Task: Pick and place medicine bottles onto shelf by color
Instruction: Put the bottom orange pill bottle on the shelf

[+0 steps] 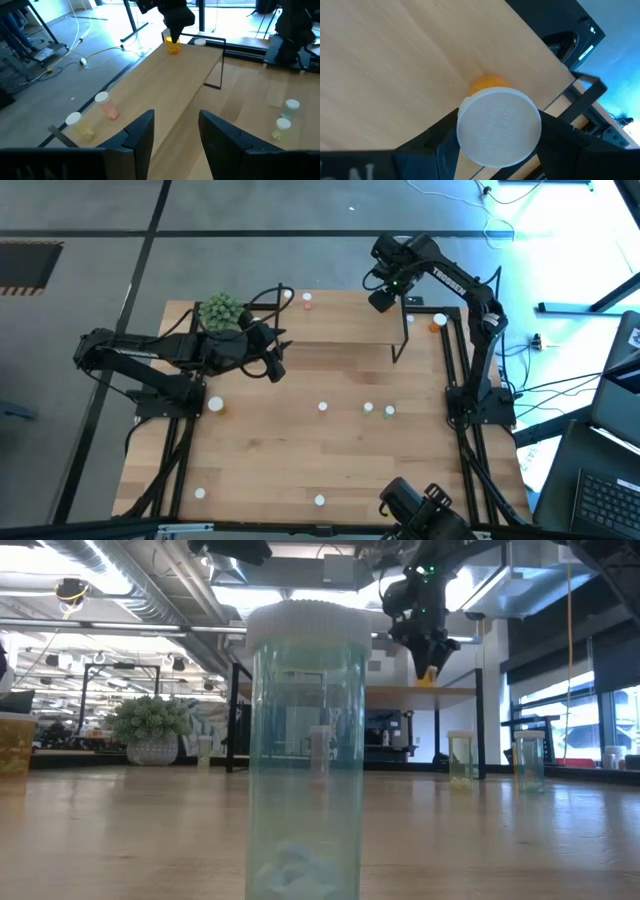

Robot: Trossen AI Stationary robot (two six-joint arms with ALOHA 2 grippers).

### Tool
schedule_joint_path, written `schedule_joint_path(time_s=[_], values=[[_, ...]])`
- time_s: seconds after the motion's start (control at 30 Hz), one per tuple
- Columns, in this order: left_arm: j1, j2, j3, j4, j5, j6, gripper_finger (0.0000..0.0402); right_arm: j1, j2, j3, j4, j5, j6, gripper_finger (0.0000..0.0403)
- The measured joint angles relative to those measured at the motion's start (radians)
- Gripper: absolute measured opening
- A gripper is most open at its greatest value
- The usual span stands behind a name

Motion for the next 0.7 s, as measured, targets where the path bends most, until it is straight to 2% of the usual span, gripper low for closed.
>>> schedule_joint_path(time_s=[0.13, 0.7], values=[[0.0, 0.0, 0.0, 0.002, 0.0, 0.0, 0.0149, 0.0, 0.015, -0.04, -0.001, -0.001, -0.018, 0.0218], [0.0, 0.0, 0.0, 0.002, 0.0, 0.0, 0.0149, 0.0, 0.009, -0.045, 0.009, 0.0, -0.003, 0.0218]])
